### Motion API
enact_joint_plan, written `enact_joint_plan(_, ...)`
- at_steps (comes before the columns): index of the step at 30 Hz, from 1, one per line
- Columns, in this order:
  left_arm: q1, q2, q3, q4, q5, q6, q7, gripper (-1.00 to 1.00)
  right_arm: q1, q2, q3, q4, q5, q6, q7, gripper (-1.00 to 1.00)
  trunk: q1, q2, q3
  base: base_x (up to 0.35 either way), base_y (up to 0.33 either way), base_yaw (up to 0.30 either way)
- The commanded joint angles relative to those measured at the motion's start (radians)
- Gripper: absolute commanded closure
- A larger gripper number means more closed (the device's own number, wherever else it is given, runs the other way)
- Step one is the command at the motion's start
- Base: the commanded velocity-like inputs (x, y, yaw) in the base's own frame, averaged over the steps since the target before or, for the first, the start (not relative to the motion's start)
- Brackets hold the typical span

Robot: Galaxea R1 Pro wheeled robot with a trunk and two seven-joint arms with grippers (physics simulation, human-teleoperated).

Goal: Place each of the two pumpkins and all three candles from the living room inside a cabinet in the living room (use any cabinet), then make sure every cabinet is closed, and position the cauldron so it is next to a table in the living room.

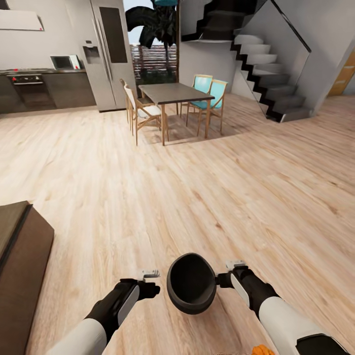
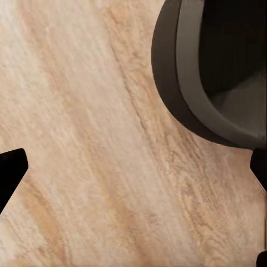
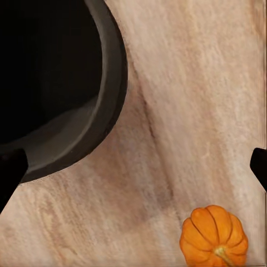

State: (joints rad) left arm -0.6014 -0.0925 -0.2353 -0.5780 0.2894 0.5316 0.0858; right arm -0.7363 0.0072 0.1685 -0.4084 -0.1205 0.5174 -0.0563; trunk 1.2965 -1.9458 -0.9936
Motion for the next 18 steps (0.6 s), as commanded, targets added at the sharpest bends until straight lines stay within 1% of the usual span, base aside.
enact_joint_plan(1,0.0,0.001,0.001,0.0,0.007,0.0,0.0,-1.0,0.0,0.0,0.0,0.0,0.0,-0.001,0.0,-1.0,0.0,0.0,0.001,0.0,0.0,-0.276)
enact_joint_plan(5,0.0,0.004,0.001,0.0,0.034,0.0,0.001,-1.0,0.0,0.001,0.0,0.0,-0.008,-0.001,0.001,-1.0,0.0,0.0,0.004,0.0,0.0,-0.276)
enact_joint_plan(10,0.0,0.006,0.001,-0.003,0.04,-0.001,0.001,-1.0,0.0,0.0,0.0,0.0,-0.051,0.0,0.001,-1.0,0.0,0.0,0.008,0.0,0.0,-0.262)
enact_joint_plan(13,0.0,0.007,0.001,-0.003,0.04,-0.001,0.001,-1.0,0.0,-0.001,0.001,0.0,-0.061,-0.001,0.0,-1.0,0.0,0.0,0.008,0.0,0.0,-0.087)
enact_joint_plan(18,0.0,0.007,0.001,-0.001,0.04,-0.003,0.001,-1.0,0.006,-0.001,0.003,0.003,-0.063,-0.007,0.001,-1.0,0.0,0.0,0.009,0.0,0.0,-0.014)
